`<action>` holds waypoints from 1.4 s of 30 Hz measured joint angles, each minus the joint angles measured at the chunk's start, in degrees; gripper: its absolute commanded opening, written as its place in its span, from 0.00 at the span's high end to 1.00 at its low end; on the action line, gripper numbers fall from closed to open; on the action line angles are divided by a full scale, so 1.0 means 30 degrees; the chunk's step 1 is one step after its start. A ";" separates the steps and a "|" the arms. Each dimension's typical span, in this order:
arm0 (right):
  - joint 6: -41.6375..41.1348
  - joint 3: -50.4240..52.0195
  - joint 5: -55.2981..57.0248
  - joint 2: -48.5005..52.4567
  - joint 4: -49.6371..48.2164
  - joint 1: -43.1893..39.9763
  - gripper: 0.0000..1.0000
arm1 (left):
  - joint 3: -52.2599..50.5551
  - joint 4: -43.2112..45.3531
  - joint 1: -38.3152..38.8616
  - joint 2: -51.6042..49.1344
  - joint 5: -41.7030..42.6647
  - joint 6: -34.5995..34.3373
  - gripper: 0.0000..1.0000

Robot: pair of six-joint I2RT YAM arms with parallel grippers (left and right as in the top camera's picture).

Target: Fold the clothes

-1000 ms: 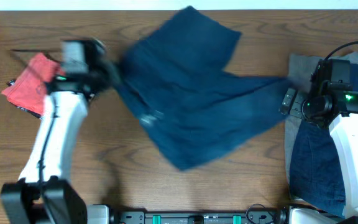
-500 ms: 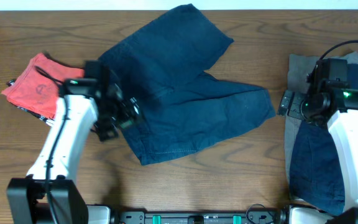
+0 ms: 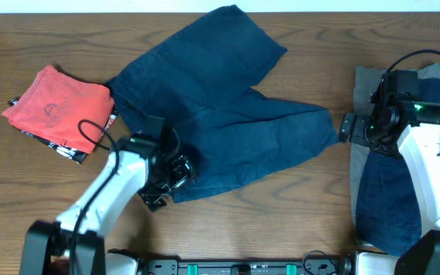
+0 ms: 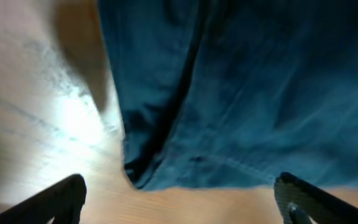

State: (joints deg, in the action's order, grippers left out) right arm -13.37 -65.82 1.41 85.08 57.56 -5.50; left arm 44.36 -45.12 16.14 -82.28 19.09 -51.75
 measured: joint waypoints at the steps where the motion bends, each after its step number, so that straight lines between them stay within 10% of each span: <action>1: 0.0000 0.0000 -0.0036 0.0000 0.0000 0.0000 0.01 | -0.0168 0.0393 0.0262 0.0248 -0.0233 -0.0831 0.02; 16: -0.0364 0.0000 -0.0058 0.0007 0.0022 0.0000 0.01 | -0.2178 0.1778 0.4051 0.0532 -0.2324 -0.9894 0.02; 28: -0.0372 0.0000 -0.0219 0.0015 0.0189 0.0000 0.01 | -0.2892 0.4014 0.4065 0.0532 -0.4226 -1.1992 0.94; 42: -0.1005 0.3446 -0.4473 0.0022 -0.1071 0.0000 0.05 | -0.2929 0.0342 0.4065 0.0721 -0.3264 -0.7708 0.94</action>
State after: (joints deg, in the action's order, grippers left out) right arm -16.38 -55.48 -12.01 85.14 54.35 -5.50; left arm 35.57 -44.10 28.34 -80.12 9.30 -74.87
